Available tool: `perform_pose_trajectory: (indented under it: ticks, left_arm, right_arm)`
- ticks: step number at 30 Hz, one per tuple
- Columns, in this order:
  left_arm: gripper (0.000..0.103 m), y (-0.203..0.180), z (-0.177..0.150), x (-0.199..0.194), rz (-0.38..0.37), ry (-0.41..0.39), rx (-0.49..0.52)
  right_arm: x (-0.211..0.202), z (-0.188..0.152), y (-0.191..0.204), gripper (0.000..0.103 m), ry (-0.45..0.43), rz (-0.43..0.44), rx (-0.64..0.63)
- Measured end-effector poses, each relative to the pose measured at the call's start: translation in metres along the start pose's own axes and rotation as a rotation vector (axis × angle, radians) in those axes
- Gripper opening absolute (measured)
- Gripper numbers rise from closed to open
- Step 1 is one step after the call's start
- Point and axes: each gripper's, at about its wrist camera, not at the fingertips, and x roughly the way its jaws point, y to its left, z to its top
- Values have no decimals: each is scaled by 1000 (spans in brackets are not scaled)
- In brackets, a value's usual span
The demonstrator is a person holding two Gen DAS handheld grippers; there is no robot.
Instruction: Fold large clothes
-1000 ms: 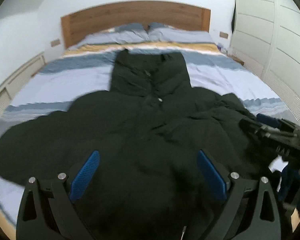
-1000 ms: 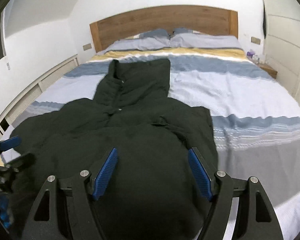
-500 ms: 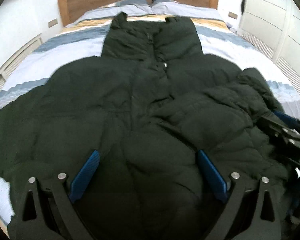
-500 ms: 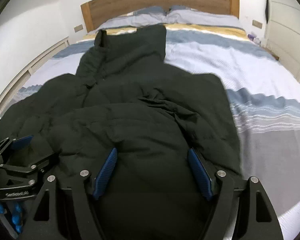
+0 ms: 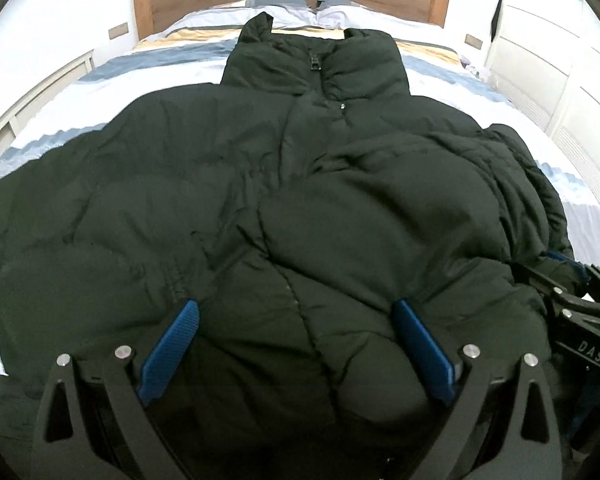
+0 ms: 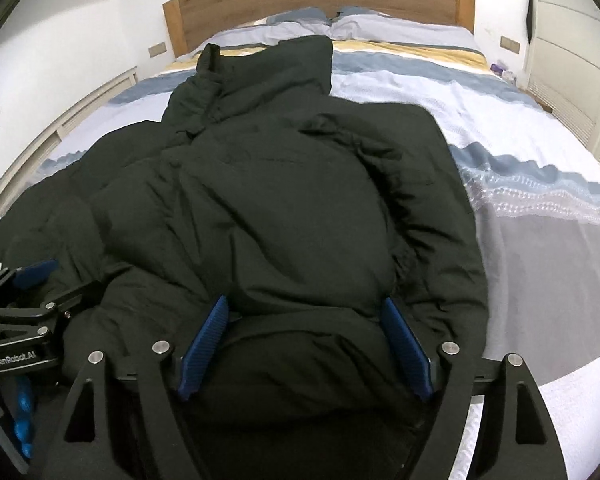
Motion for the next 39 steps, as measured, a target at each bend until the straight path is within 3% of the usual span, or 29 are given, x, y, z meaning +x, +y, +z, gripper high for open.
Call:
perform_pose_trajectory:
  ticks: [18,22,27,32,39]
  left_arm:
    - [102,4,-10,2,-14,-45,-17]
    - [102,2,-8,1,0,-21,-5]
    - [102,6,6,-8,-39,99,44]
    - [102,46,9,-49,-36,99,-13]
    - [102,112,0,-86,6,130,-101]
  right_arm:
    - [1,-12,2,81,-37,-25,5]
    - [2,-7,5,82,10,-54,14]
    - [4,8,8,84,146,-117,56]
    - [-6,21,16,84,254,-168,76]
    - [-26,19,19,84,315,-204,150]
